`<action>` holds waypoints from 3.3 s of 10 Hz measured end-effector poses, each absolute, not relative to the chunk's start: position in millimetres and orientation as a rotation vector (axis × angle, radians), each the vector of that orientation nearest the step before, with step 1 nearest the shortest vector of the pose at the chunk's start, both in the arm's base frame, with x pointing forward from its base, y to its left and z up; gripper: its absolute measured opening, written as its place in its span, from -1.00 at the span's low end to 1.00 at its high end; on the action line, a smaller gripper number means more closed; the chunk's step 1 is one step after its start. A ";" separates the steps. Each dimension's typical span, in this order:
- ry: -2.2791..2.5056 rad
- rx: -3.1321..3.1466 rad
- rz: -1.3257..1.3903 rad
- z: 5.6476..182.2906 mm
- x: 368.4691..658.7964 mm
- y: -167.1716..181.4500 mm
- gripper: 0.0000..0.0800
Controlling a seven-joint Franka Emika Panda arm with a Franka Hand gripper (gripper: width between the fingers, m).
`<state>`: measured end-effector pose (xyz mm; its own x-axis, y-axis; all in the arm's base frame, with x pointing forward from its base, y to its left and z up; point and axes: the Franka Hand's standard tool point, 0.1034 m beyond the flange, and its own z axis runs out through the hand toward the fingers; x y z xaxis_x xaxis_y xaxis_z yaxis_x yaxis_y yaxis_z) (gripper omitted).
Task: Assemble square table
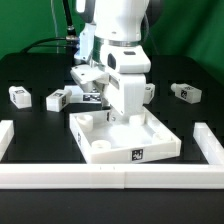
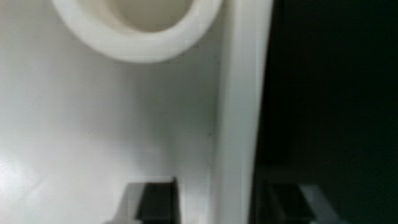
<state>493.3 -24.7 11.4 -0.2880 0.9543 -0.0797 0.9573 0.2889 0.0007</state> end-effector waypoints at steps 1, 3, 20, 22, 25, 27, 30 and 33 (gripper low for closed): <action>2.469 1.836 -0.072 11.4 493.3 -24.9 -0.86; 2.468 1.836 -0.072 11.3 493.3 -25.1 -0.86; 2.143 2.351 -0.209 10.4 540.4 58.7 -0.38; 2.142 2.351 -0.210 10.2 540.3 58.5 0.11; 2.142 2.351 -0.210 10.1 540.3 58.4 0.48; 2.142 2.351 -0.209 10.2 540.5 58.4 0.62; 2.142 2.351 -0.209 10.2 540.5 58.4 0.62; 1.889 2.522 -0.228 36.8 536.9 60.8 0.62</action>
Offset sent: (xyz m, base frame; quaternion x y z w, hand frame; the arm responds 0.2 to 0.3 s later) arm 0.0000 0.0000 0.0000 0.0000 0.0000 0.0000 1.0000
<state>536.9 60.8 36.8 0.2747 0.9559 -0.1044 0.9532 -0.2849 -0.1008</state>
